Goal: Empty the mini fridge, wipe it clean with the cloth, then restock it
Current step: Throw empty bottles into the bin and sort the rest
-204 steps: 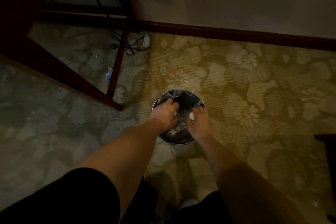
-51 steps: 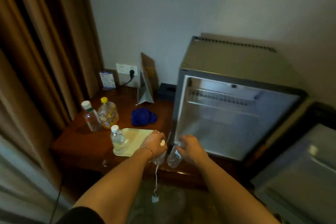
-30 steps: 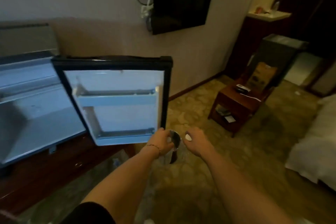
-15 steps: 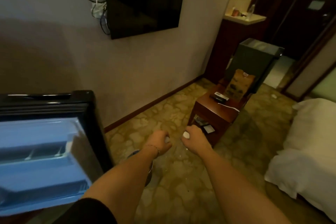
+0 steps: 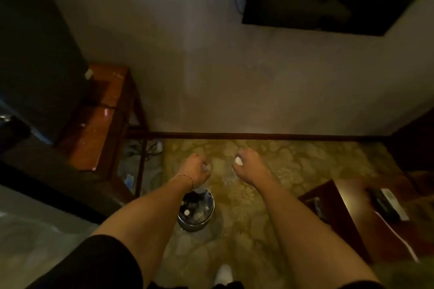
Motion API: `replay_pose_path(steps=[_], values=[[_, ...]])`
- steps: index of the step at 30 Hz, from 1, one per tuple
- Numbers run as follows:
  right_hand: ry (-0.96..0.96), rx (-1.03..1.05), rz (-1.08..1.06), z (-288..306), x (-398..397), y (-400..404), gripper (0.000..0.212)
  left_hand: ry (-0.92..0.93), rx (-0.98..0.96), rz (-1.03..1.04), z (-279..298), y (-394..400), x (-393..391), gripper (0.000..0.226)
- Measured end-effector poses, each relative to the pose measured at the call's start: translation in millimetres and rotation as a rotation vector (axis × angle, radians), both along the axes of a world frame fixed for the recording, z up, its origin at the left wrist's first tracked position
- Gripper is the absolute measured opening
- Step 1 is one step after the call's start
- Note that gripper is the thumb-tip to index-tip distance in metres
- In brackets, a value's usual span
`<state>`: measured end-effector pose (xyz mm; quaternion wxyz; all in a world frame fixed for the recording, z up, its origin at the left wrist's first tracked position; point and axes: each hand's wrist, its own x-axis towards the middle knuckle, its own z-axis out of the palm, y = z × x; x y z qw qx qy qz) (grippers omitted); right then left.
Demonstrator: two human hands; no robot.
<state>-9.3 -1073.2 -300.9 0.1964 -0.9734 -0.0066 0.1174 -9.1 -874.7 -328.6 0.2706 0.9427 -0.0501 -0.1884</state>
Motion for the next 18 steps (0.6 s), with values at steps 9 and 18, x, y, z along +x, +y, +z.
replay_pose_path(steps=[9, 18], values=[[0.118, 0.025, 0.259, -76, 58, 8, 0.032, 0.072, 0.049, 0.301, -48, -11, 16, 0.035], [0.223, 0.028, 0.335, -237, 64, 16, 0.034, 0.179, 0.062, 0.343, -212, -6, 24, 0.031]])
